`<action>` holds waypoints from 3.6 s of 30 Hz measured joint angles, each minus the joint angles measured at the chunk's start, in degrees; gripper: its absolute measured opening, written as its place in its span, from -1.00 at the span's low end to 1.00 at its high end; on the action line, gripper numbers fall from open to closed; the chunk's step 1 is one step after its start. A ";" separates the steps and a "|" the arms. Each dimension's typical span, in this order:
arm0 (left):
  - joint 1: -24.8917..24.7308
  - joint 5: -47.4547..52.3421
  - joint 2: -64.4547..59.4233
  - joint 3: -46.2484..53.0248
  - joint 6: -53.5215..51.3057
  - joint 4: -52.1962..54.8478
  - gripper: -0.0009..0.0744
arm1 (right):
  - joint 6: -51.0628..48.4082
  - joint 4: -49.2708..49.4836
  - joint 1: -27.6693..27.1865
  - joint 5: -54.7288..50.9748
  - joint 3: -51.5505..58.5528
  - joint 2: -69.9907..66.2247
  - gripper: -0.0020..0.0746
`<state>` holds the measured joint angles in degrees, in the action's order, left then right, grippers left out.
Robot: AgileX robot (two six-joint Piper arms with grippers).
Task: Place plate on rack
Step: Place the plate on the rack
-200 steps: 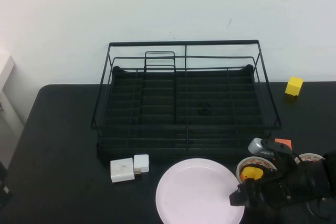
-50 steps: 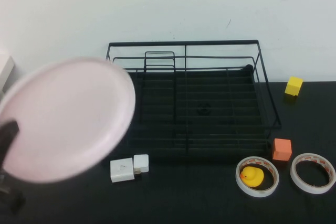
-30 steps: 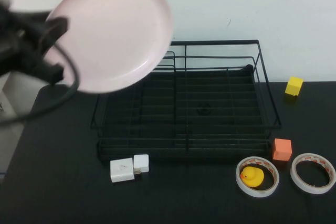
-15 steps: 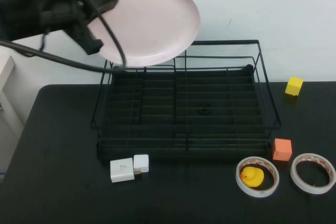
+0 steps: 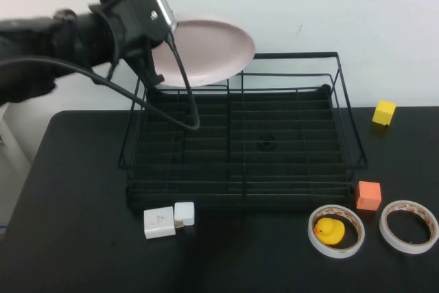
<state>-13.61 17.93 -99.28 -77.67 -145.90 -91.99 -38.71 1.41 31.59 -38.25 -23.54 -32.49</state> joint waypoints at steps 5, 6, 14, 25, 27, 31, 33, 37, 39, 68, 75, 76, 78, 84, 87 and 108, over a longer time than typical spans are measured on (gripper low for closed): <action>0.00 -1.12 -5.20 -0.09 -14.29 -4.77 -0.79 | 0.00 -0.33 0.00 0.08 0.38 0.00 -0.94; 0.00 -1.15 -6.03 -0.38 -15.26 -4.89 -0.79 | 0.00 -0.38 0.00 0.08 0.51 0.00 -0.94; -0.10 -0.88 -11.17 -7.64 -16.23 -5.47 -0.79 | 0.13 -1.01 0.00 0.08 0.51 0.00 -0.94; -1.18 -0.37 -16.85 -11.97 -15.20 -5.62 -0.79 | 1.26 -1.41 0.00 0.08 0.51 0.00 -0.94; -1.18 -0.37 -16.85 -11.97 -15.20 -5.62 -0.79 | 1.26 -1.41 0.00 0.08 0.51 0.00 -0.94; -1.18 -0.33 -16.85 -12.06 -14.37 -5.62 -0.79 | 1.28 -1.41 0.00 0.08 0.51 0.00 -0.94; -1.18 -0.33 -16.85 -12.06 -13.91 -5.62 -0.79 | 1.39 -1.41 0.00 0.08 0.51 0.00 -0.94; -1.18 -0.11 -17.00 -12.06 -13.67 -5.62 -0.79 | 1.38 -1.41 0.00 0.08 0.51 0.00 -0.94; -1.18 -0.04 -17.45 -12.35 -13.67 -5.62 -0.79 | 1.38 -1.41 0.00 0.08 0.51 0.00 -0.94; -1.79 -0.15 -14.35 -14.43 -9.13 -5.62 -0.79 | 1.75 -1.81 0.00 0.08 0.51 0.00 -0.95; -1.79 -1.14 -13.35 -11.97 -5.84 -5.62 -0.79 | 1.87 -2.03 0.00 0.08 0.51 0.00 -0.95; -1.79 -1.26 -12.86 -11.12 -5.73 -5.62 -0.79 | 1.87 -2.03 0.00 0.08 0.51 0.00 -0.95; -1.79 -1.60 -12.20 -9.62 -5.65 -5.62 -0.79 | 1.87 -2.03 0.00 0.08 0.51 0.00 -0.95; -1.79 -1.81 -11.33 -7.29 -5.65 -5.62 -0.79 | 1.97 -2.13 0.00 0.47 0.51 0.00 -0.95; -1.79 -1.81 -11.46 -6.46 -6.99 -5.62 -0.79 | 1.97 -2.13 0.00 0.47 0.51 0.00 -0.95; -1.79 -0.70 -17.53 -6.33 -12.92 -5.62 -0.67 | 1.97 -2.59 0.00 0.47 0.51 0.00 -0.95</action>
<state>-15.40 17.23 -116.82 -84.01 -158.82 -97.61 -36.74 -1.19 31.59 -37.79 -23.03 -32.49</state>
